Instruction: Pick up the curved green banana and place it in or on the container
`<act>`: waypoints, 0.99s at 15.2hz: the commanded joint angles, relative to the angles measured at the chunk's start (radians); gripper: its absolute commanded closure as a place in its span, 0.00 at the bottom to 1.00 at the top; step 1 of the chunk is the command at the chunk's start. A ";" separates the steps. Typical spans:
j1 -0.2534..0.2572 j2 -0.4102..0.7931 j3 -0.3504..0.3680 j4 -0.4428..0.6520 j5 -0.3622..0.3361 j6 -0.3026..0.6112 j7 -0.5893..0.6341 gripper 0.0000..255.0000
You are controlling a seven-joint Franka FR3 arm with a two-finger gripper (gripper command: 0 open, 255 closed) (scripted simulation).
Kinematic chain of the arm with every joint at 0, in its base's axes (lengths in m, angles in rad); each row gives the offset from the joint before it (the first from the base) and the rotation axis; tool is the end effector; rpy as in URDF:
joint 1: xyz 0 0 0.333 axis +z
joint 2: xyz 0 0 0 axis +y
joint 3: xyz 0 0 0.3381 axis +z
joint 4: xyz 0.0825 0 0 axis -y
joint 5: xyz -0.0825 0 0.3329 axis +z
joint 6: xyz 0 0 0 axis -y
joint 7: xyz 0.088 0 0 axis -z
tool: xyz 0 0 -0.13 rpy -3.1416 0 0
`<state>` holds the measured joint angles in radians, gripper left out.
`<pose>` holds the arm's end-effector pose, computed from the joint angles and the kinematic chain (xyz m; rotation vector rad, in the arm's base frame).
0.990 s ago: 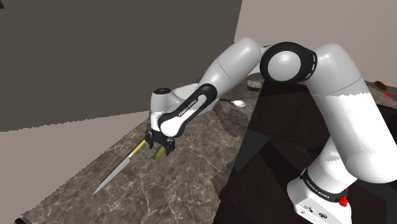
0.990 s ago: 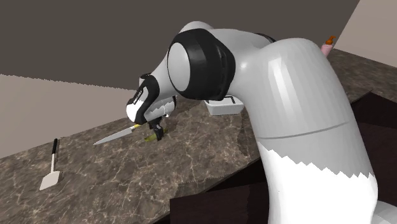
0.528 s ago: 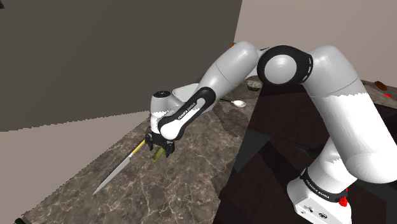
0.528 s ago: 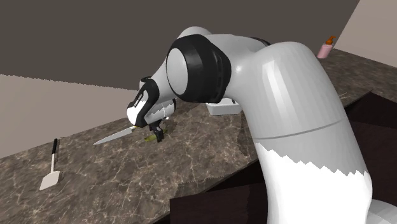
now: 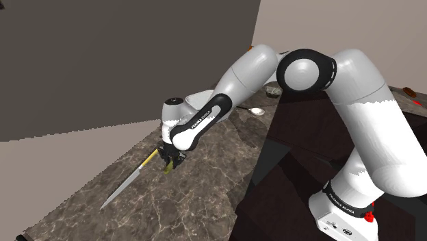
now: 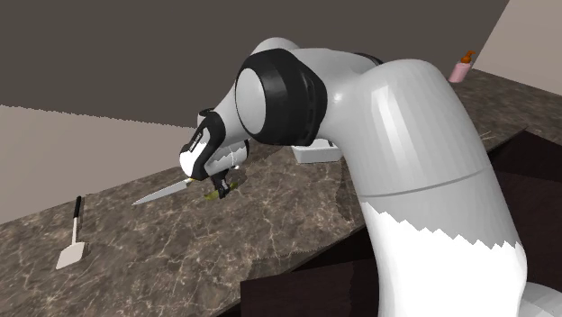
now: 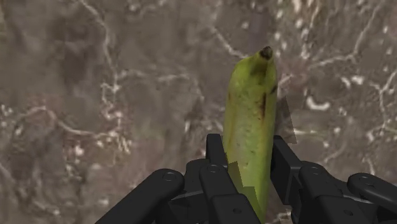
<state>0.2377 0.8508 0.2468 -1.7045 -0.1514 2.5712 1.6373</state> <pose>0.5884 0.2888 0.1470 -2.5914 1.6105 0.0969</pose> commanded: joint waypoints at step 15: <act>-0.021 -0.121 0.027 -0.042 0.021 -0.079 -0.004 1.00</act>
<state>0.2184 0.7403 0.2709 -1.7438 -0.1321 2.5001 1.6340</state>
